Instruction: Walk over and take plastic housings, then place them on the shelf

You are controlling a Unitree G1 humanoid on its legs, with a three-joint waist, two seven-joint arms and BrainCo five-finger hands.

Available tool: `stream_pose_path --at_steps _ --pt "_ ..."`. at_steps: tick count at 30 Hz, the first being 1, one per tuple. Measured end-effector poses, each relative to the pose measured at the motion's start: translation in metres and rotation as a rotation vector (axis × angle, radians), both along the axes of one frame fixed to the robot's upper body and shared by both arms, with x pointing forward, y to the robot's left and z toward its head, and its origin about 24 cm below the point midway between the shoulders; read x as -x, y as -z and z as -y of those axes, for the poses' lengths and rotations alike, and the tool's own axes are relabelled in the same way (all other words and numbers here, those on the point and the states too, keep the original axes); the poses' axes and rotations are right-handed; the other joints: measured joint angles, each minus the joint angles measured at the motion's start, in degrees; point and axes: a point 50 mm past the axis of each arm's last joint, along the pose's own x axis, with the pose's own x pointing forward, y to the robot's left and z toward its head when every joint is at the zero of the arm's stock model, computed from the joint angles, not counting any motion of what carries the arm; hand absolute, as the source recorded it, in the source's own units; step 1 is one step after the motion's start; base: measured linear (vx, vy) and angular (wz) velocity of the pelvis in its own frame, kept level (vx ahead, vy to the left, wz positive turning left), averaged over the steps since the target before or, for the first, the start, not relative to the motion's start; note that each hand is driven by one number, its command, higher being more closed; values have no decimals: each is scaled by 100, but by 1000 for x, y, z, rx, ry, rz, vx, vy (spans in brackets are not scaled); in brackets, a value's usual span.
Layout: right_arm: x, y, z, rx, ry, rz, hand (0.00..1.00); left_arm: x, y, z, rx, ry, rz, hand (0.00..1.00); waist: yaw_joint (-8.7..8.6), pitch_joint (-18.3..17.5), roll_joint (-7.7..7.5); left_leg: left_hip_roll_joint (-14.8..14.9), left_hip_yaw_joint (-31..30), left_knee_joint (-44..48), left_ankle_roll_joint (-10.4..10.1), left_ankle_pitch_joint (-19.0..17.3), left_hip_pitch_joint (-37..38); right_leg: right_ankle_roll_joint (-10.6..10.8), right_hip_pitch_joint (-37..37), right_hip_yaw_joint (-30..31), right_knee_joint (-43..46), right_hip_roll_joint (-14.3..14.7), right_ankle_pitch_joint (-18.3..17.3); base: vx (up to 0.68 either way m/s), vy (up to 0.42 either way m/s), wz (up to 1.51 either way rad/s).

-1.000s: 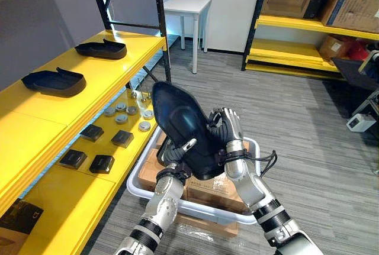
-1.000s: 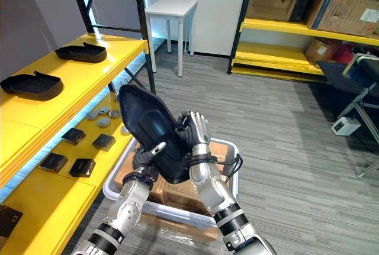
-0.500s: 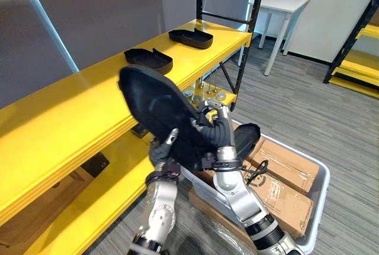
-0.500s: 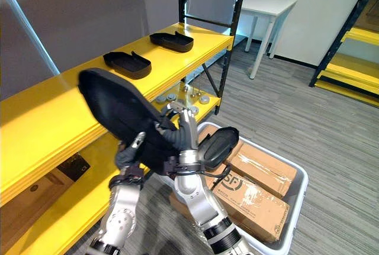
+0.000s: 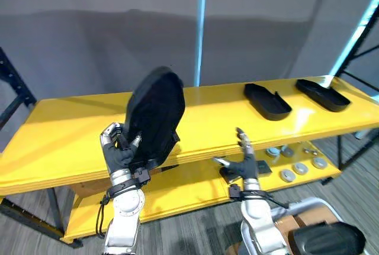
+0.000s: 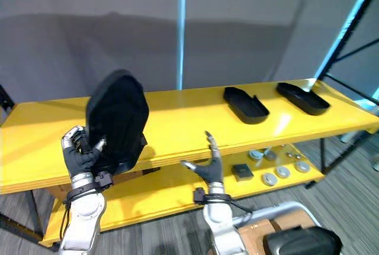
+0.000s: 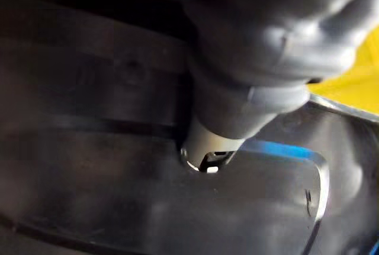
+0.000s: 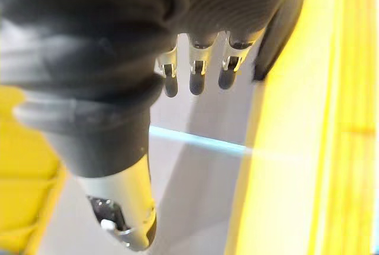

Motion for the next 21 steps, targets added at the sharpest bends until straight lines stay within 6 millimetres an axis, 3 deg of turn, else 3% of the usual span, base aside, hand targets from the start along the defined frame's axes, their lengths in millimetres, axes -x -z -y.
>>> stream_pose_path --at_steps 1,3,5,7,9,10,16,21 --pt "4 1 6 -12 18 -2 0 -1 -2 0 -27 -6 0 100 -44 49 -124 -120 -42 60 -124 -89 30 188 5 89 -15 -65 645 202 -309 107" --pt "12 8 26 9 31 -38 0 -3 4 2 -41 -41 -38 100 -18 72 152 269 -19 97 -280 -206 47 34 259 -171 -302 223 662 220 -265 24" --pt "21 4 32 -13 32 -24 0 -10 -4 2 -46 -50 -16 100 -53 60 170 543 37 53 -362 -254 10 -112 459 -275 -821 472 874 181 -163 -4" --pt "31 0 40 -36 51 -7 0 -24 -11 6 -35 -29 -2 100 -152 62 174 618 73 43 -448 -177 -89 -129 496 -462 -920 491 885 109 -117 45" --pt "42 -3 50 -78 57 2 0 -48 -21 13 42 36 -5 100 -375 70 183 710 815 36 -392 22 -248 -131 481 -768 -935 397 883 58 -72 65" --pt "44 -3 52 -93 56 6 0 -53 -23 14 84 61 -8 100 -390 78 188 725 1054 11 -376 67 -247 -130 473 -778 -935 373 882 4 10 16" --pt "55 0 48 -169 -15 -14 0 -90 -47 -17 502 322 6 100 -589 94 201 637 1598 -367 -378 177 -321 -113 78 -510 -954 329 923 -32 58 -20" --pt "62 9 28 -212 -130 -74 0 -118 -90 -24 537 438 14 100 -687 199 204 622 1808 -565 -382 307 -322 -116 -38 -289 -1126 343 1057 24 47 -20"
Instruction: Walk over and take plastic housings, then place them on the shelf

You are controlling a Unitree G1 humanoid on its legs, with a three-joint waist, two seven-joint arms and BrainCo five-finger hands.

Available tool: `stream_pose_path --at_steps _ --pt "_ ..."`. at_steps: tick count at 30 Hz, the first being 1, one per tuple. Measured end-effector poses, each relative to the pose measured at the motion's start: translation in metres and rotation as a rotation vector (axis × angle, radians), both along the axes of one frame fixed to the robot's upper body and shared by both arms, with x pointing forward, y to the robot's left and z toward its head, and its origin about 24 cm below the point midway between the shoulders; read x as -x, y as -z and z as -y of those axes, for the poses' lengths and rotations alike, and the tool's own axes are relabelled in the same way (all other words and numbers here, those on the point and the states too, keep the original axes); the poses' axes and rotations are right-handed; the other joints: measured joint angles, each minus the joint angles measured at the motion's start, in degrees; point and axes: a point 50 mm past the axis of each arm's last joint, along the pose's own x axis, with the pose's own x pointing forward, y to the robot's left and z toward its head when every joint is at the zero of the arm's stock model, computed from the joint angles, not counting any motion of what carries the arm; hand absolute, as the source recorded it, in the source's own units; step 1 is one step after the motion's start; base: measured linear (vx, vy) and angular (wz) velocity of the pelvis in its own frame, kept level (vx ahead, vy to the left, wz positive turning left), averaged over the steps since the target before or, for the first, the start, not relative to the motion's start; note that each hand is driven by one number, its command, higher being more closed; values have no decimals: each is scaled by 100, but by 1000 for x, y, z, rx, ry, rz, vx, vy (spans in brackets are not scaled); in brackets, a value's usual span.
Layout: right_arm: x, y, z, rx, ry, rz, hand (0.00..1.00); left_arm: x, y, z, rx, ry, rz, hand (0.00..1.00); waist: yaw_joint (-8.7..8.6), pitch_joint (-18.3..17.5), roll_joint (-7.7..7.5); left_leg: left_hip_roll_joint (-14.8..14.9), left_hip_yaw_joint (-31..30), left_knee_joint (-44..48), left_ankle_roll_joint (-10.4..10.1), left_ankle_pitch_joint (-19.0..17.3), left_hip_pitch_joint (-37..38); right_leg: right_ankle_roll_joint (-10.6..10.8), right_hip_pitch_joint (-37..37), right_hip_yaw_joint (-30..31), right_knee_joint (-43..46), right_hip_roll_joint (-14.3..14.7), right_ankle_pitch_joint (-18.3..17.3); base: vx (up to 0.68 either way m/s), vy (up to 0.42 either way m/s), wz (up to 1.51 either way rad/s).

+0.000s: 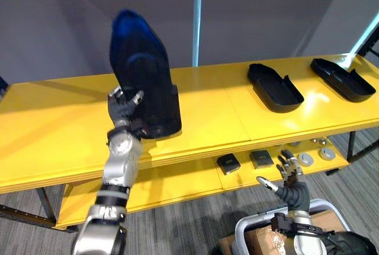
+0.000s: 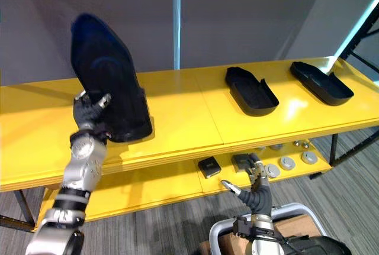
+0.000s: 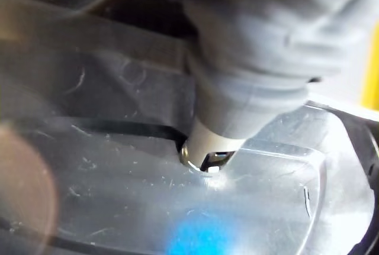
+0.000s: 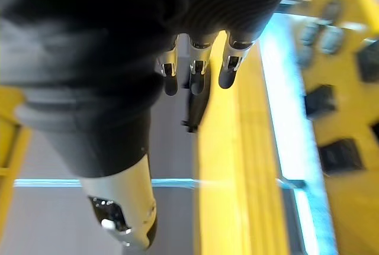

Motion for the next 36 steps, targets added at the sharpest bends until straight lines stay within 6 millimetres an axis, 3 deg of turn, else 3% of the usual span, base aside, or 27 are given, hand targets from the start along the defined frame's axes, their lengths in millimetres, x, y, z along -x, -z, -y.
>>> stream_pose_path --at_steps 4,13,18,19,23,33,36 --pt "2 3 -19 11 -129 -21 0 -19 -25 7 -54 84 -27 100 -94 132 4 -13 128 -25 38 34 -2 8 0 48 -94 -28 46 72 35 -9" --pt "2 4 -49 0 -283 -27 0 -36 -50 -9 -146 31 -121 100 -156 571 7 -45 107 -58 51 133 -212 -31 -191 28 -111 -57 82 6 10 2" --pt "5 6 -61 -10 -336 -42 0 -39 -44 -27 -168 -63 -230 100 -153 889 1 -86 59 -115 92 245 -354 -35 -270 1 -239 -65 209 -57 19 6" --pt "5 6 -61 -10 -336 -43 0 -39 -43 -28 -165 -66 -233 0 -152 915 1 -92 54 -154 89 275 -355 -34 -271 -3 -266 -67 228 0 0 0" --pt "5 6 -62 -11 -336 -45 0 -39 -44 -31 -158 -76 -234 0 -150 930 -5 -94 56 -177 86 289 -374 -31 -294 -2 -286 -67 245 0 0 0" --pt "7 5 -75 -54 -368 -41 0 -32 -97 -42 -402 -162 -145 0 -167 1163 -139 -97 79 -224 93 413 -695 -40 -651 27 -292 -60 353 -10 19 -1" --pt "7 5 -78 -68 -383 -36 0 -25 -120 -54 -500 -239 -117 0 -245 1254 -192 -98 101 -233 93 422 -825 -43 -788 41 -296 -57 379 -7 61 -2"
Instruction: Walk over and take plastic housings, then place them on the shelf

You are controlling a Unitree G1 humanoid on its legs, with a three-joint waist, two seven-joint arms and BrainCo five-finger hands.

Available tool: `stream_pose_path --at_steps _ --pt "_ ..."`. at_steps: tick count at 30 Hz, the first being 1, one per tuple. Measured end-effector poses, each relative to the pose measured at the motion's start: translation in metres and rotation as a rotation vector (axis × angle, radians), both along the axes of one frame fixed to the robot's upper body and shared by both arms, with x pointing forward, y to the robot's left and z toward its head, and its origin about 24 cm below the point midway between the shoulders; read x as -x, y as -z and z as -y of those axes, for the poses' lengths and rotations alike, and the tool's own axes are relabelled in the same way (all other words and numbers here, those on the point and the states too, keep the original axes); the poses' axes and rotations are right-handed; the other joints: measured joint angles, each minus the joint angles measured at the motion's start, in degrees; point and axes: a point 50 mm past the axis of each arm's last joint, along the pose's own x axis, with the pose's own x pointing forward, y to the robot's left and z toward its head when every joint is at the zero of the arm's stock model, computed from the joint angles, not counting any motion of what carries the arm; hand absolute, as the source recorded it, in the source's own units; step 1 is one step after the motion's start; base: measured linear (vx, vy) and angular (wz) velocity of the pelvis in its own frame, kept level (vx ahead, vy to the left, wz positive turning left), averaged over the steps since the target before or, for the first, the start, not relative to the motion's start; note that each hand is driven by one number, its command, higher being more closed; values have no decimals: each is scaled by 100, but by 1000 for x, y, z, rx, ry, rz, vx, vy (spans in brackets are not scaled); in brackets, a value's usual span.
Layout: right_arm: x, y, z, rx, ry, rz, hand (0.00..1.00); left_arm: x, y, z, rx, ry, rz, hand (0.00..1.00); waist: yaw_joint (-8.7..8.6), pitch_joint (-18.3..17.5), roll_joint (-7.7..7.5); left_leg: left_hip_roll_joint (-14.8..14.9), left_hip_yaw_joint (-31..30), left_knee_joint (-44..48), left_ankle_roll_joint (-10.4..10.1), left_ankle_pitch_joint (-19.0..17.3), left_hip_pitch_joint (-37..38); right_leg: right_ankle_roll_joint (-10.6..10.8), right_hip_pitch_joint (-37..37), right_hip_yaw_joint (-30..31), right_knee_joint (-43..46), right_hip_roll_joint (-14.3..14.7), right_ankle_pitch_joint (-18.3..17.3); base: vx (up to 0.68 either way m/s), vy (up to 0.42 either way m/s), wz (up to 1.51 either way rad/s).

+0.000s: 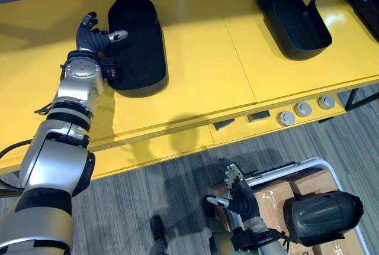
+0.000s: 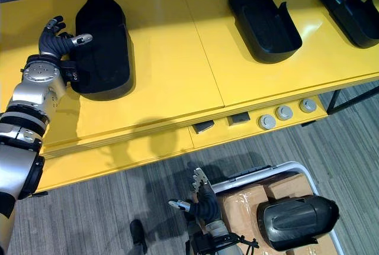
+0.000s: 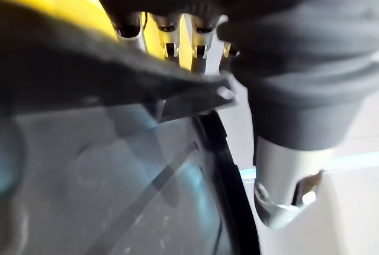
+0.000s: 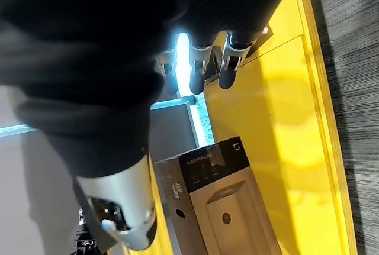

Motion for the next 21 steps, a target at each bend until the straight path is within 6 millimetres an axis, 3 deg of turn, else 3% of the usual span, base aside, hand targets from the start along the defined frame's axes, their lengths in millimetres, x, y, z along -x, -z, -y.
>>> stream_pose_path --at_steps 8,10,13,17,21 --pt "0 3 -2 -4 -8 -13 0 3 -8 -5 21 -18 22 0 -54 6 0 1 11 -1 -3 11 -26 -7 -35 13 -4 1 14 21 37 -1" --pt "0 8 -2 4 -8 -34 0 3 -12 1 39 9 43 0 -42 9 -5 0 5 -3 -3 11 21 -7 20 6 -6 -2 14 8 37 2" --pt "-1 9 -2 7 -6 -38 0 13 -39 27 47 123 195 0 19 7 -11 -6 -9 -21 -3 10 178 -7 198 -10 -40 -13 14 1 42 3" --pt "-7 12 -1 19 -6 -40 0 26 -57 46 51 232 325 0 25 -53 -12 -2 -139 -34 -4 9 497 -5 635 -130 -181 -17 11 -3 48 11" --pt "-9 14 6 35 15 -43 0 32 -47 32 83 174 370 0 36 -229 -3 8 -259 -44 -4 8 646 9 856 -295 -208 -11 -3 -24 42 18"
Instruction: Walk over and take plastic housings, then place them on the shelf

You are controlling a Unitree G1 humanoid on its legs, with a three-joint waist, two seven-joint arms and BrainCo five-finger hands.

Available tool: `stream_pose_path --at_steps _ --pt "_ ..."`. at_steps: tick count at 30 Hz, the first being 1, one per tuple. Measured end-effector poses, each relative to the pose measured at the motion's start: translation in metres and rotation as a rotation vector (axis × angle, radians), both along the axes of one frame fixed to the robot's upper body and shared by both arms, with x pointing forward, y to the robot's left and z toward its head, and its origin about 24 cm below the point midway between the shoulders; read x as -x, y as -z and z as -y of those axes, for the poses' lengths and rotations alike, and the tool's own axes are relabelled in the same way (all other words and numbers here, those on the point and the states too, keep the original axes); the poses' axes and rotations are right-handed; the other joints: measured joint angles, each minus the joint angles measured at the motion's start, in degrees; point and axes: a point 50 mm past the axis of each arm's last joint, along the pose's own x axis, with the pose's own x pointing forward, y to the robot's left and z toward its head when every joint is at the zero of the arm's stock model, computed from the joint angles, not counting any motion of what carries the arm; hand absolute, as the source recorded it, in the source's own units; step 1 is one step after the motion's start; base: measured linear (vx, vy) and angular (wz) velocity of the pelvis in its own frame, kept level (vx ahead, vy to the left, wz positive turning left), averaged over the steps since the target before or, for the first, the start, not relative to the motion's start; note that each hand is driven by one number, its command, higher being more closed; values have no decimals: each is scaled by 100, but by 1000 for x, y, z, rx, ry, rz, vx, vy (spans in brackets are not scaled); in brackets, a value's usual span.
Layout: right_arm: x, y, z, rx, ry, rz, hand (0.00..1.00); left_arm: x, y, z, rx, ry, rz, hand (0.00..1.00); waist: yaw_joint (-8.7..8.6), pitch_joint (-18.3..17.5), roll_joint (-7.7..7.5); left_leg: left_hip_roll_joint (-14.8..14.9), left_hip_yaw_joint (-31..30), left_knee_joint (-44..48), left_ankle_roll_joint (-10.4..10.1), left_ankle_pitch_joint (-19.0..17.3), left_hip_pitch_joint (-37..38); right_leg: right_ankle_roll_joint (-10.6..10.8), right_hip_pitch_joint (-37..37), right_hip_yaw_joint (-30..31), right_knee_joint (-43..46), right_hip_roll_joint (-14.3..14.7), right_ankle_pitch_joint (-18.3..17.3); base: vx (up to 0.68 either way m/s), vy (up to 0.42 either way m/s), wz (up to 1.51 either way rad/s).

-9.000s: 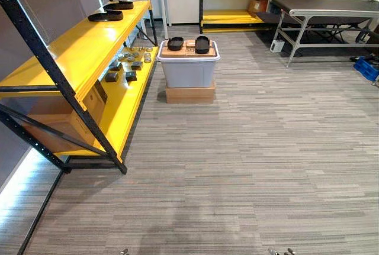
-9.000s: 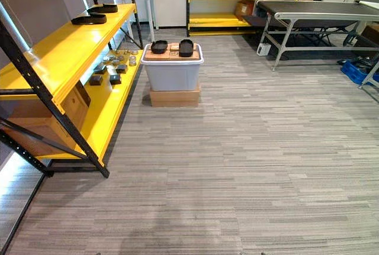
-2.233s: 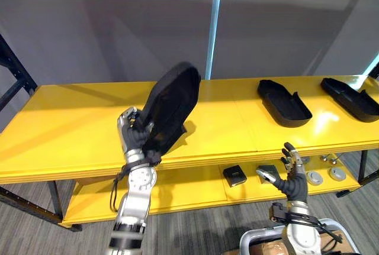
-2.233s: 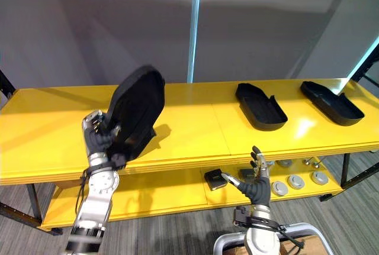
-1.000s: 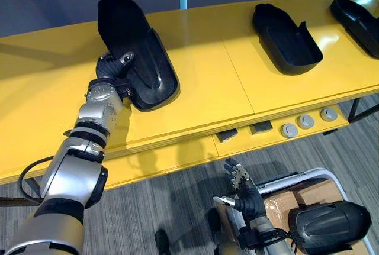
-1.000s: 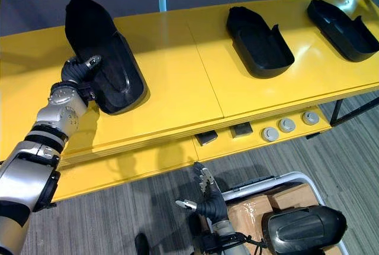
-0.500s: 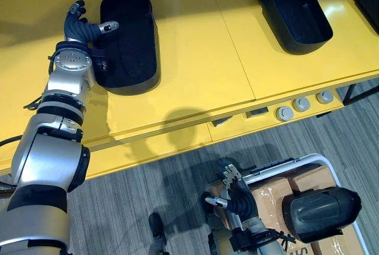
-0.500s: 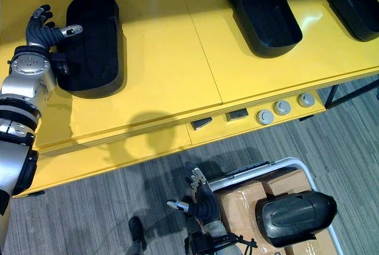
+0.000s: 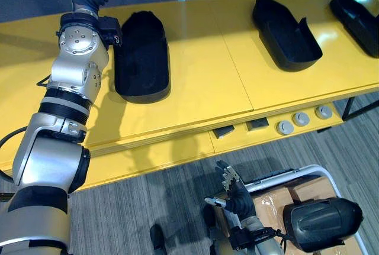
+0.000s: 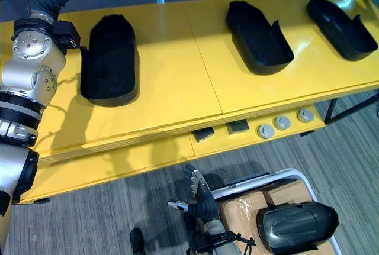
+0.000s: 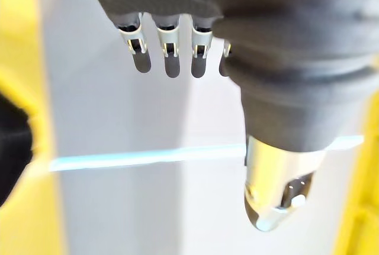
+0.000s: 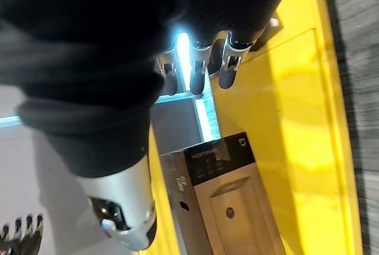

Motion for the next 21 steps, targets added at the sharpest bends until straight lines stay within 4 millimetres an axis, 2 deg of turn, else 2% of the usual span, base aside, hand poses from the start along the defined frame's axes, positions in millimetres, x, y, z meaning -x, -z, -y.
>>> stream_pose_path --at_steps 1,4,6,8,9,10,11,13,16,21 --pt "-1 4 4 11 17 -13 0 1 17 -6 17 -38 -3 100 7 -145 7 -2 -61 -1 0 0 58 8 96 -55 -1 -4 -23 -10 60 22" --pt "0 10 11 30 42 -39 0 9 50 -9 34 -102 8 100 89 -418 44 -22 -197 -2 0 1 140 25 246 -190 -5 -18 -67 9 50 26" --pt "2 13 16 53 66 -46 0 32 88 -6 43 -128 46 100 173 -579 105 -45 -296 -5 0 0 237 42 397 -309 -5 -48 -110 5 50 30" --pt "8 19 23 56 103 -77 0 56 143 7 51 -108 7 100 332 -751 198 -72 -413 -9 0 -4 292 66 506 -407 23 -81 -187 -7 54 30" --pt "8 19 25 55 111 -82 0 62 157 10 61 -98 -15 100 367 -787 219 -75 -436 -10 -1 -5 286 67 507 -435 34 -87 -197 -38 58 27" --pt "9 20 27 52 122 -85 0 74 183 17 86 -82 -67 100 397 -839 253 -85 -468 -31 -6 -13 264 54 508 -508 39 -102 -219 -38 37 17" --pt "9 20 27 49 123 -86 0 80 196 21 100 -73 -98 100 407 -869 265 -90 -478 -31 -12 -18 244 53 496 -522 40 -107 -220 -59 44 14" --pt "9 20 25 38 128 -87 0 100 233 41 160 -3 -196 100 421 -993 275 -102 -470 -34 -2 -40 98 83 351 -514 38 -123 -235 -80 37 1" --pt "10 20 24 23 134 -87 0 112 253 71 191 109 -259 100 424 -1056 287 -97 -378 -34 -10 -37 -89 83 125 -475 50 -126 -227 -81 13 -11" --pt "9 19 25 23 141 -72 0 114 255 84 167 186 -253 100 392 -1063 307 -76 -184 -33 -27 28 -352 109 -240 -318 37 -112 -109 -38 -3 -21"
